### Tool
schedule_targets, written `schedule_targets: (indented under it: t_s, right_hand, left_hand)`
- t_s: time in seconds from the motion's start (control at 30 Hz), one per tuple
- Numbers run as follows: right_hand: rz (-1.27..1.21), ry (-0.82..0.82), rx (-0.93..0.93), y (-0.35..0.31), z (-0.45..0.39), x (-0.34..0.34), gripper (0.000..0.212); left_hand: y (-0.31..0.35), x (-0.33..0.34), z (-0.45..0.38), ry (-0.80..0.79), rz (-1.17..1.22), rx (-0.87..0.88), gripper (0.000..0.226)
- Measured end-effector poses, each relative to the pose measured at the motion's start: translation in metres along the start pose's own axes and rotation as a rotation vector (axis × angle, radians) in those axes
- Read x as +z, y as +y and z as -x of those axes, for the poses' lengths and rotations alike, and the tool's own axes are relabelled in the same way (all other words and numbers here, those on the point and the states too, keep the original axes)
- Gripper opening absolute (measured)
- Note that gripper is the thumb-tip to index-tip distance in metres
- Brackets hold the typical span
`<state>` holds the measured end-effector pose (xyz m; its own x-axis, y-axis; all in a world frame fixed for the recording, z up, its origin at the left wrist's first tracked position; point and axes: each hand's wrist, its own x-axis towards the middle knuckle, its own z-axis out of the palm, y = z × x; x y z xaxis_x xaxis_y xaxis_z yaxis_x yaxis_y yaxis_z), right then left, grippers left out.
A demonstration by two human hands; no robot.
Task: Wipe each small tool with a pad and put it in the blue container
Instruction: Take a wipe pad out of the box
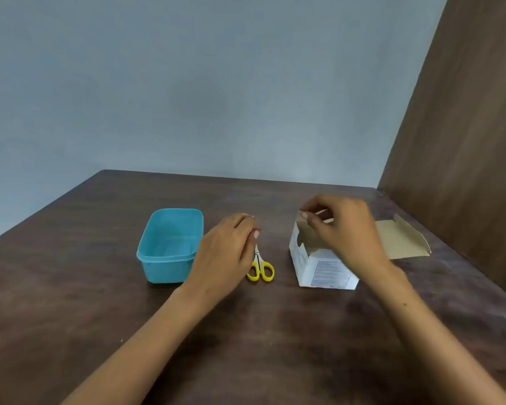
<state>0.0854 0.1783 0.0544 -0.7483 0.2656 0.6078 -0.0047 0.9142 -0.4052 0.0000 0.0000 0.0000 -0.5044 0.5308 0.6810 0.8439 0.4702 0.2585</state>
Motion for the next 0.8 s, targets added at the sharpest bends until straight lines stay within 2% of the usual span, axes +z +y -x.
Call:
schedule_targets:
  t_s: [0.13,0.2,0.33,0.5,0.63,0.8]
  right_hand:
    - [0.118,-0.346,0.173,0.027,-0.029,-0.02,0.012]
    - [0.183,-0.514,0.179,0.034,-0.036,-0.019,0.013]
    - [0.243,-0.721,0.16,0.039,-0.041,-0.012,0.015]
    - [0.325,-0.907,0.154,0.041,-0.04,-0.002,0.026]
    - [0.373,-0.92,0.167,0.04,-0.039,0.007,0.025]
    - [0.294,-0.731,0.175,0.043,-0.038,0.006,0.01]
  left_hand:
    - [-0.003,0.005,0.001,-0.051,0.029,-0.034,0.015]
    - [-0.003,0.007,0.001,-0.072,0.041,-0.032,0.019]
    - [-0.003,0.01,0.002,-0.123,0.046,-0.028,0.033]
    - [-0.003,0.015,0.007,-0.165,0.043,-0.043,0.012]
    - [-0.001,0.015,0.009,-0.174,0.037,-0.033,0.014]
    - [0.002,0.014,0.012,-0.197,0.043,-0.039,0.016]
